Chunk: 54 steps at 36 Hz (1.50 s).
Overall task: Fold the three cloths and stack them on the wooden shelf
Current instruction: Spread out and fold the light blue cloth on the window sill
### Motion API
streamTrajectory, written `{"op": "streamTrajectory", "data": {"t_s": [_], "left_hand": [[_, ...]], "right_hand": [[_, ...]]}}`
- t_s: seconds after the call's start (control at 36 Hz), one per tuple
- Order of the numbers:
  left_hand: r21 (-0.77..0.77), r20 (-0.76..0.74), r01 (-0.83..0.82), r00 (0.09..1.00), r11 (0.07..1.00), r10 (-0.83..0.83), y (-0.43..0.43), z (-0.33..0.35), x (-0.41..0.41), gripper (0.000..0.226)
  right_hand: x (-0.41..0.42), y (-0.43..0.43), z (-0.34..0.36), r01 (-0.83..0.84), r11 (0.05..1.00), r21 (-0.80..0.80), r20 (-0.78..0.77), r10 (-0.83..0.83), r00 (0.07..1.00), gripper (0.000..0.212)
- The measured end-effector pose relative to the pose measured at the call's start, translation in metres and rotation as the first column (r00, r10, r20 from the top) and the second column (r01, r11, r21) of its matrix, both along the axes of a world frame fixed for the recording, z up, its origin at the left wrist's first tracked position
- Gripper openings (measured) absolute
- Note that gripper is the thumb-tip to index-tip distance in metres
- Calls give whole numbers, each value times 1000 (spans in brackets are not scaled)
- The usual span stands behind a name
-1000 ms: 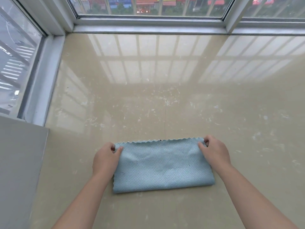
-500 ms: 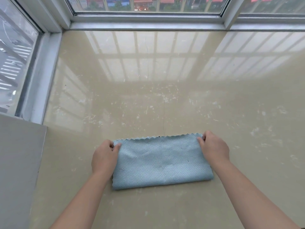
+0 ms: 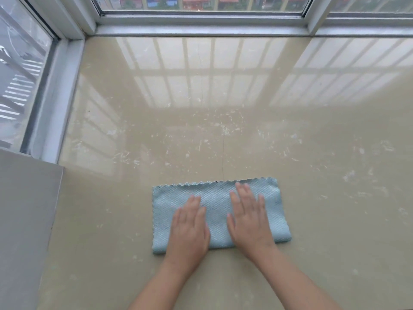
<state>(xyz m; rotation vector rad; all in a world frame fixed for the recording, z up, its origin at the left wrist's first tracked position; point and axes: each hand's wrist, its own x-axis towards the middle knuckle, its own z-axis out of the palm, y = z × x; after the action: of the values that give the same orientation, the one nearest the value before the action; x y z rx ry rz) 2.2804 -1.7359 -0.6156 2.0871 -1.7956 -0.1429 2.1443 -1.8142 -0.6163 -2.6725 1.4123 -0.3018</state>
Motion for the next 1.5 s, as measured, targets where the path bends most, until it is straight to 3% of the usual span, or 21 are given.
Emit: {"op": "streamTrajectory", "data": {"t_s": [0.11, 0.28, 0.42, 0.67, 0.75, 0.83, 0.97, 1.11, 1.22, 1.31, 1.36, 1.5], "left_hand": [[156, -26, -5, 1000, 988, 9, 8, -16, -12, 43], [291, 12, -69, 998, 954, 68, 5, -31, -12, 52], [245, 74, -103, 993, 964, 88, 9, -34, -6, 55], [247, 75, -244, 970, 938, 232, 27, -36, 51, 60], [249, 114, -242, 969, 938, 220, 28, -34, 55, 58], [171, 122, -262, 962, 950, 244, 21, -31, 40, 58], [33, 46, -20, 999, 999, 19, -7, -24, -6, 55], [95, 54, 85, 994, 992, -91, -26, -39, -20, 73], [155, 61, 73, 995, 985, -83, -30, -41, -11, 72], [190, 92, 22, 995, 982, -40, -31, -36, -1, 62], [220, 102, -13, 995, 975, -10, -30, -33, 8, 67], [236, 117, -66, 992, 969, 39, -27, -33, 36, 69]], "right_hand": [[6, 18, -11, -95, 991, 93, -3, 96, 995, 46], [3, 22, -25, -47, 981, 188, -73, 62, 995, 55], [-9, 16, -32, -56, 984, 167, -81, 70, 994, 58], [-81, -13, -33, 135, 978, 159, -109, -119, 987, 59], [-91, -18, -31, 127, 980, 151, -129, -108, 986, 59], [-82, -15, -27, 144, 984, 106, -86, -135, 987, 58], [-34, -2, -15, 27, 997, 67, 113, -35, 993, 49], [9, 4, -22, -105, 989, 104, 141, 90, 986, 44], [15, -3, -32, -58, 987, 152, 114, 41, 993, 54], [8, -11, -34, -75, 992, 104, 11, 74, 997, 57], [1, -15, -36, -70, 994, 79, -31, 72, 997, 59], [-23, -30, -38, 49, 996, 69, -57, -45, 997, 62]]}}
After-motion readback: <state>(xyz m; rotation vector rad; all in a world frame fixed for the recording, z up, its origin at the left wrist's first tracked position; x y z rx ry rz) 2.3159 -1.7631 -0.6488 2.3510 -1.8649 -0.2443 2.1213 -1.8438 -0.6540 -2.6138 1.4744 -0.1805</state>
